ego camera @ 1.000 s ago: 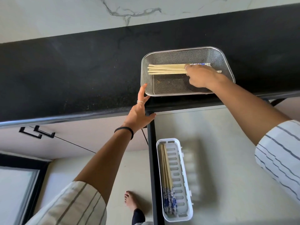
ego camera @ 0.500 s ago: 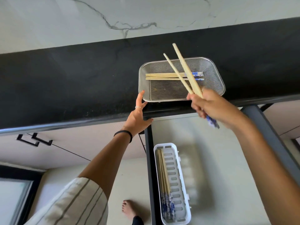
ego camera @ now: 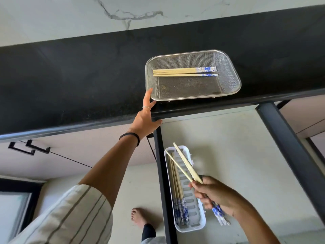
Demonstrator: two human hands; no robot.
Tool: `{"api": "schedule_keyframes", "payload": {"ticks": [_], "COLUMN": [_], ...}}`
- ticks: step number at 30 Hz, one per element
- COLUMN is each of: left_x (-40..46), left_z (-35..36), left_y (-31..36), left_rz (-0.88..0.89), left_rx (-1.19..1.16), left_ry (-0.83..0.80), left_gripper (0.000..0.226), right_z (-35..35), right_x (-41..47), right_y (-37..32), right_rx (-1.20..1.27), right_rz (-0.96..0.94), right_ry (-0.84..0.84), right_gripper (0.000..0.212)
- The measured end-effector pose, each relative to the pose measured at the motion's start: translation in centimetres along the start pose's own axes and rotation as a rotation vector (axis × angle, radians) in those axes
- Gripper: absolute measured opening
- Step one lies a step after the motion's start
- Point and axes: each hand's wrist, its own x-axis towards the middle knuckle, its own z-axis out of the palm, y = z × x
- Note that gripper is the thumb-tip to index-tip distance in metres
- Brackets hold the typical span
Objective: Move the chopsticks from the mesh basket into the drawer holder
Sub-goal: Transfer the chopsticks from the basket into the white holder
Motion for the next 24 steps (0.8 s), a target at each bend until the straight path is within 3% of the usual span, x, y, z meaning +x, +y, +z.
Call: {"api": "schedule_keyframes", "payload": {"ticks": [5,9,24], "left_x": [-0.1,-0.1,0.0], "left_z": [0.0,0.0,0.0], "left_y": [0.0,-0.1,-0.4], "left_rz": [0.001,0.009,0.032], "left_rx": [-0.011,-0.025,-0.036], "left_ry": [-0.013,-0.014,-0.023], "left_gripper": [0.108,0.109,0.109], "right_z": [3.0,4.1,6.3], "right_x": [3.1,5.2,7.2], "right_y": [2.5,2.9,4.2], "right_rx": [-0.139,-0.260,-0.668], "right_rz": [0.083,0.072,0.035], "right_ry": [0.305,0.455,0.645], "right_gripper": [0.012,0.014,0.039]}}
